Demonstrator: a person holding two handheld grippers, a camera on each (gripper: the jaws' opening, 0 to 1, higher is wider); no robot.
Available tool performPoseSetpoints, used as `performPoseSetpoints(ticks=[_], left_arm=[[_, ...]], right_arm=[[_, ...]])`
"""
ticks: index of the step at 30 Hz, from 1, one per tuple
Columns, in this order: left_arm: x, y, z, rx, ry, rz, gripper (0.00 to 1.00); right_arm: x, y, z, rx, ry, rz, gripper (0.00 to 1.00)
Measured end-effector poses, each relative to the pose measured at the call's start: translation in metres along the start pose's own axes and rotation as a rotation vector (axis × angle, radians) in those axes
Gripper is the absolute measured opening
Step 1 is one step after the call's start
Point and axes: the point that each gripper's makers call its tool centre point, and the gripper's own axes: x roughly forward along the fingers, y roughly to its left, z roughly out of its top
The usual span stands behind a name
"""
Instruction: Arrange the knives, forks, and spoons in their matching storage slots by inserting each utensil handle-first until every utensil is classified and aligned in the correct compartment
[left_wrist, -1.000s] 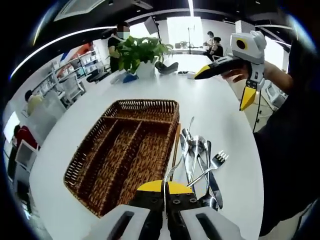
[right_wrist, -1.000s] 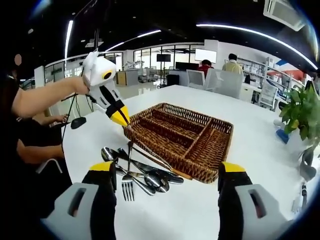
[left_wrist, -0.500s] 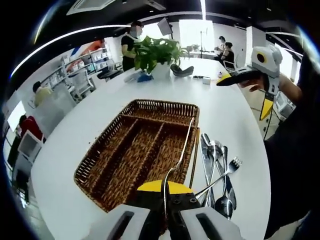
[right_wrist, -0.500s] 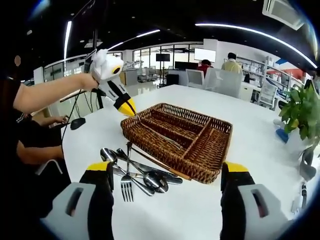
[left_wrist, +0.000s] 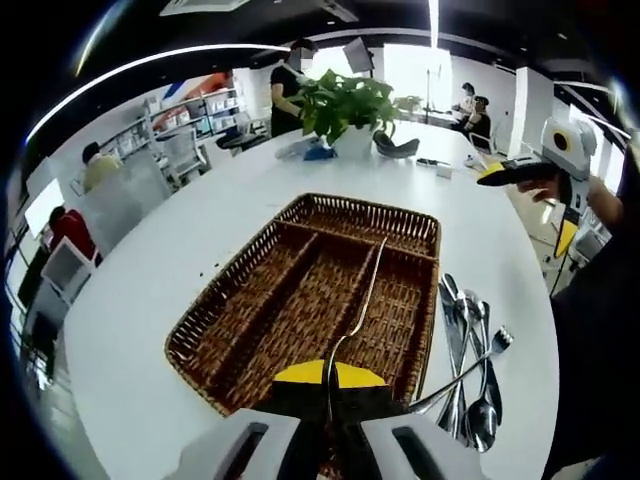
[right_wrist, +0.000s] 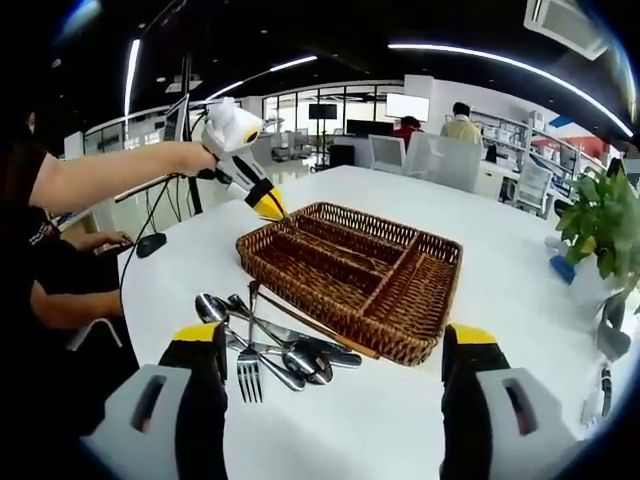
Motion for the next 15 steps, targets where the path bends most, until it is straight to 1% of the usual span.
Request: performPoseSetpoints(ticks=[7,15], left_arm=[[0.013,0.026,-0.003,-0.030,0.010,0.044,0.00],[0.026,0.042,-0.008,-0.042,0.029,0.072,0.00]], right_arm=[[0.002,-0.002,-0.001,0.000,0.007,-0.008,0.90],[0.004,-0.004,-0.006,-0.005,0.025,-0.013,0.90]])
